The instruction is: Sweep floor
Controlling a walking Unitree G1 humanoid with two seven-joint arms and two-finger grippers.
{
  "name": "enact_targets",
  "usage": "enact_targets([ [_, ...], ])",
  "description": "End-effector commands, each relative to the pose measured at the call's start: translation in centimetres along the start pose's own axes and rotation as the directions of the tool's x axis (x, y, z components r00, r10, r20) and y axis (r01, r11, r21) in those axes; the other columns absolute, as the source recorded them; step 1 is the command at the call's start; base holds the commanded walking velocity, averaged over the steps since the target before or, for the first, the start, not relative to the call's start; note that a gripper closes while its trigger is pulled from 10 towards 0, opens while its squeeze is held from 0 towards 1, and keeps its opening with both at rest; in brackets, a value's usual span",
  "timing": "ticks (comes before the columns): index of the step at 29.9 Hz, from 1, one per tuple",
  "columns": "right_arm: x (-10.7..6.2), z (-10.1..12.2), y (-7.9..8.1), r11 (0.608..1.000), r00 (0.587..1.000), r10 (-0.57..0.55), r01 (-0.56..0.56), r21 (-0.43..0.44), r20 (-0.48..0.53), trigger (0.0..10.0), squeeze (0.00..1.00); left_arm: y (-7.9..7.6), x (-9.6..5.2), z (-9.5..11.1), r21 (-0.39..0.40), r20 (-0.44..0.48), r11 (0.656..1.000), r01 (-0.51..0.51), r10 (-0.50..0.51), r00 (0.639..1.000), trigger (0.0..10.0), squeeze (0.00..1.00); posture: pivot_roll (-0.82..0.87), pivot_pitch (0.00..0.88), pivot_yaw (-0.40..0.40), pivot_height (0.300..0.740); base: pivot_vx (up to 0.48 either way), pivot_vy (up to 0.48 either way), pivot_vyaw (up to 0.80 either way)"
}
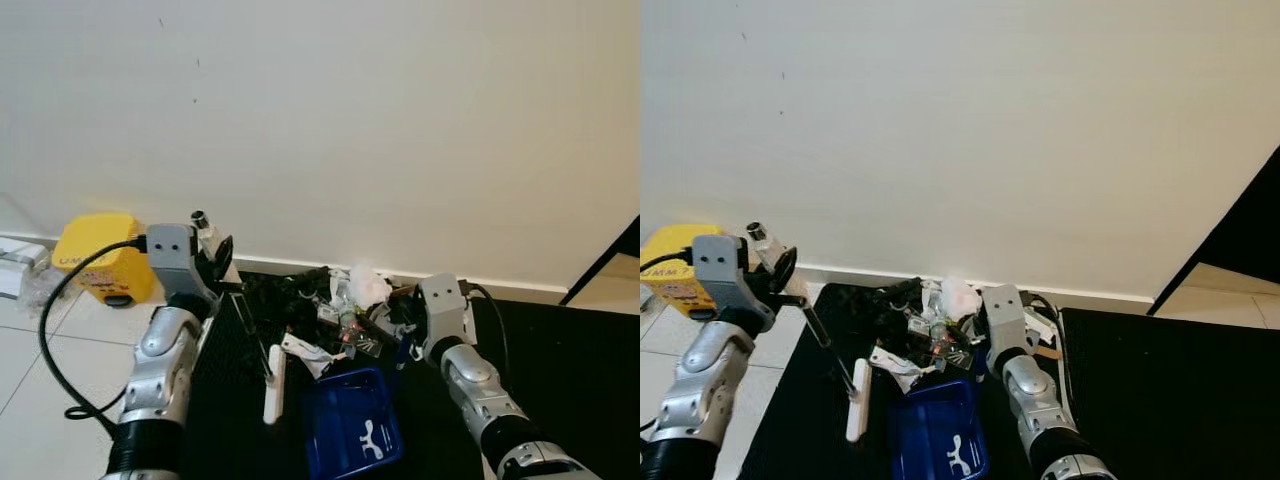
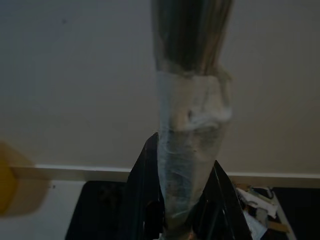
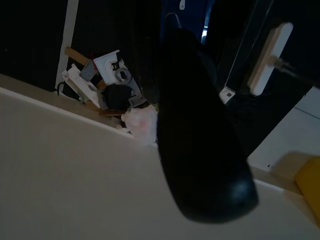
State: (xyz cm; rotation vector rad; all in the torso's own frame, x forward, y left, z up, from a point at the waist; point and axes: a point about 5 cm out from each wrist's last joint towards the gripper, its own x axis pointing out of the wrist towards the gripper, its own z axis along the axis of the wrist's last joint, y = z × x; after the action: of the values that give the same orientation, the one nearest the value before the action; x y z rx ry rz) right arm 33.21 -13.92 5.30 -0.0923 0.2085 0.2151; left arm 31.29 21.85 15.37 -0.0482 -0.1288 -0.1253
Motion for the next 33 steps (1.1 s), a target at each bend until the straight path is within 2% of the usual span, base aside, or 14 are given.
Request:
enact_targets([
  [1,-0.9,-1.7,-0.7,0.997,0.998,-0.043,0.046,0.057,-0.053,10.0,0.00,-0.1,-0.2,0.2,0.034,-0.013,0.999,0.012,-0.011,1.000,10.0,0.00,0.03,0.157,0.030,0.740,0.000,0.000,0.00],
  [5,-1.0,-0.5,-2.4,0.984,0.991,-0.134,0.132,0.117,0.014,10.0,0.00,0.1,-0.1,-0.3,0.069,-0.038,0.998,-0.010,0.013,0.999,10.0,0.00,0.03,0.157,0.032,0.740,0.000,0.000,0.00],
  [6,-1.0,-0.5,-2.4,0.984,0.991,-0.134,0.132,0.117,0.014,10.0,0.00,0.1,-0.1,-0.3,0.069,-0.038,0.998,-0.010,0.013,0.999,10.0,0.00,0.03,0.157,0.032,0.740,0.000,0.000,0.00],
  [7,-1.1,0.2,-3.3,0.975,0.983,-0.178,0.170,0.145,0.045,10.0,0.00,0.3,0.0,-0.7,0.084,-0.048,0.996,-0.037,0.041,0.998,10.0,0.00,0.02,0.160,0.036,0.740,0.000,0.000,0.00],
  [9,-1.1,0.5,-3.6,0.974,0.981,-0.186,0.175,0.147,0.058,10.0,0.00,0.4,0.2,-0.8,0.091,-0.053,0.995,-0.048,0.053,0.997,10.0,0.00,0.02,0.160,0.036,0.740,0.000,0.000,0.00],
  [11,-1.3,1.2,-4.4,0.974,0.978,-0.189,0.176,0.142,0.084,10.0,0.00,0.8,0.7,-1.0,0.116,-0.064,0.991,-0.070,0.078,0.995,10.0,0.00,0.01,0.171,0.041,0.740,0.000,0.000,0.00],
  [14,-1.5,1.4,-4.7,0.975,0.978,-0.187,0.173,0.139,0.092,10.0,0.00,1.0,1.0,-0.9,0.137,-0.064,0.988,-0.078,0.087,0.994,10.0,0.00,0.01,0.171,0.041,0.740,0.000,0.000,0.00],
  [17,-2.3,1.5,-5.7,0.982,0.979,-0.170,0.159,0.103,0.109,10.0,0.00,1.8,2.2,-0.3,0.159,-0.056,0.983,-0.096,0.105,0.993,10.0,0.00,-0.01,0.187,0.049,0.740,0.000,0.000,0.00],
  [20,-2.6,1.5,-5.8,0.984,0.981,-0.161,0.151,0.097,0.112,10.0,0.00,2.1,2.7,-0.2,0.171,-0.056,0.981,-0.096,0.107,0.993,10.0,0.00,-0.02,0.200,0.054,0.740,0.000,0.000,0.00],
  [24,-3.1,2.1,-6.0,0.991,0.983,-0.131,0.125,0.051,0.129,10.0,0.00,2.8,4.2,-0.4,0.206,-0.088,0.973,-0.102,0.122,0.989,10.0,0.00,-0.05,0.232,0.062,0.740,0.000,0.000,0.00],
  [30,-4.1,3.1,-6.6,0.993,0.982,-0.115,0.112,0.027,0.150,10.0,0.00,3.5,4.9,-0.3,0.239,-0.099,0.962,-0.129,0.156,0.983,10.0,0.00,-0.06,0.249,0.059,0.740,0.000,0.000,0.00],
  [33,-4.9,3.6,-8.0,0.990,0.977,-0.143,0.142,0.016,0.160,10.0,0.00,4.1,5.2,0.2,0.246,-0.090,0.957,-0.153,0.180,0.980,10.0,0.00,-0.07,0.251,0.055,0.740,0.000,0.000,0.00],
])
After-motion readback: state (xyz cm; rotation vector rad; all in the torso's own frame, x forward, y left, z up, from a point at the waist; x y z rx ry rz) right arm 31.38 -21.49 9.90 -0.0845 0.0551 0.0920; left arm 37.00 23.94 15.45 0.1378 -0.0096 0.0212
